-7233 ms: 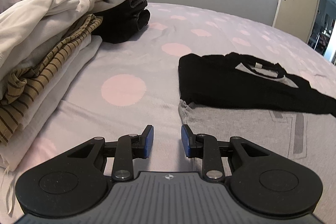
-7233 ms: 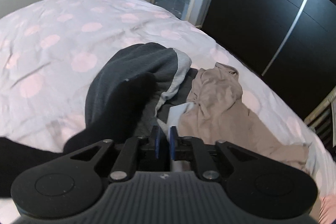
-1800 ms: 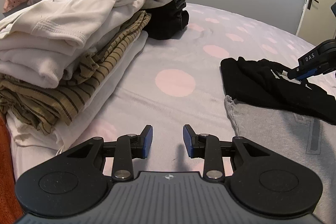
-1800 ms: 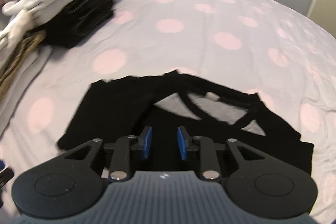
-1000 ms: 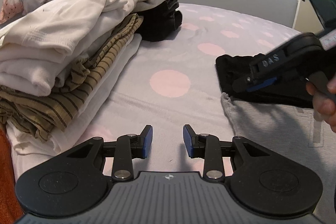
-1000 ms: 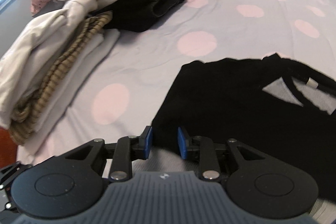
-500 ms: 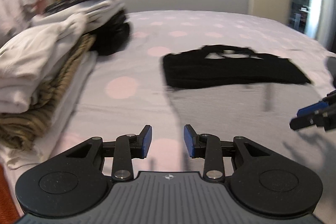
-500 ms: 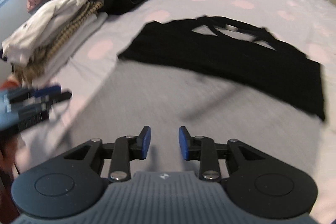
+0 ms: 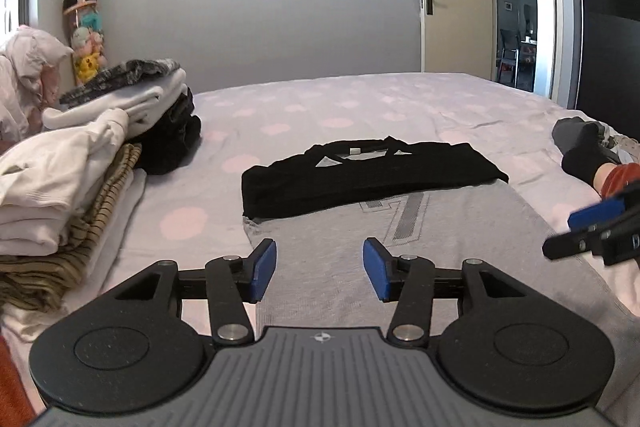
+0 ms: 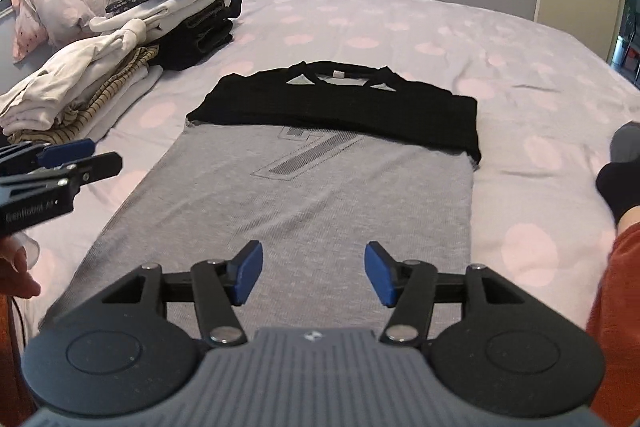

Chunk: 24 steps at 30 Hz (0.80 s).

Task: Fold clothes
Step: 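Open the right gripper and lift it off the folded shirt, then grasp the grey hem corner with the left gripper while the right gripper grasps the other hem corner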

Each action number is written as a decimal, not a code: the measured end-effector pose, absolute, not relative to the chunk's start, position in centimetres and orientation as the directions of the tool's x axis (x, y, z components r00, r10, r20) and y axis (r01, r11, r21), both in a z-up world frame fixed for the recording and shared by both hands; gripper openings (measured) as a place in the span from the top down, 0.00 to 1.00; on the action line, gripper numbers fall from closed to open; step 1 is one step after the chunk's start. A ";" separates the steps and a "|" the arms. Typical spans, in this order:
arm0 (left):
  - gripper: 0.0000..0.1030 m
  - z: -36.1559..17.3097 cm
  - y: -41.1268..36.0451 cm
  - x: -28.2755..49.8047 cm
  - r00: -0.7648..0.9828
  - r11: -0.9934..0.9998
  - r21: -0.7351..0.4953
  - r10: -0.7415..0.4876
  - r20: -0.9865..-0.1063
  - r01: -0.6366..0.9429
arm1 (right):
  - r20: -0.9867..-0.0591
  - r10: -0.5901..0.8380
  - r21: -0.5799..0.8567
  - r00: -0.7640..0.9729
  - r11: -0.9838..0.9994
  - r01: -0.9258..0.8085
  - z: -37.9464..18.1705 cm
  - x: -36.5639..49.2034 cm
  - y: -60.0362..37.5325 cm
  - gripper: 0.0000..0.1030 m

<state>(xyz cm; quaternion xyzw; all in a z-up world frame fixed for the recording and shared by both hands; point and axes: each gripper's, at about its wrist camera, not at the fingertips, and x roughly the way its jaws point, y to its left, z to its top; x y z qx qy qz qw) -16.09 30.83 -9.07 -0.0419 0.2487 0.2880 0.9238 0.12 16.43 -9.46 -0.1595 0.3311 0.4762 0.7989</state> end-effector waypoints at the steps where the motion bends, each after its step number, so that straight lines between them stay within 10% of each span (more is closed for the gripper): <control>1: 0.45 -8.8 30.5 -16.4 0.714 0.834 0.057 0.504 -0.485 -0.549 | -0.677 0.659 0.056 0.326 0.489 -0.871 -9.1 0.0 16.2 0.42; 6: 0.24 -7.1 28.6 -16.9 0.717 0.845 0.077 0.495 -0.491 -0.530 | -0.682 0.676 0.072 0.278 0.441 -0.895 -7.5 -0.3 14.6 0.36; 24: 0.20 -7.3 23.6 -17.5 0.594 0.925 0.363 0.230 -0.771 0.114 | -0.926 0.348 -0.149 0.143 0.011 -0.989 -9.2 -1.0 10.7 0.34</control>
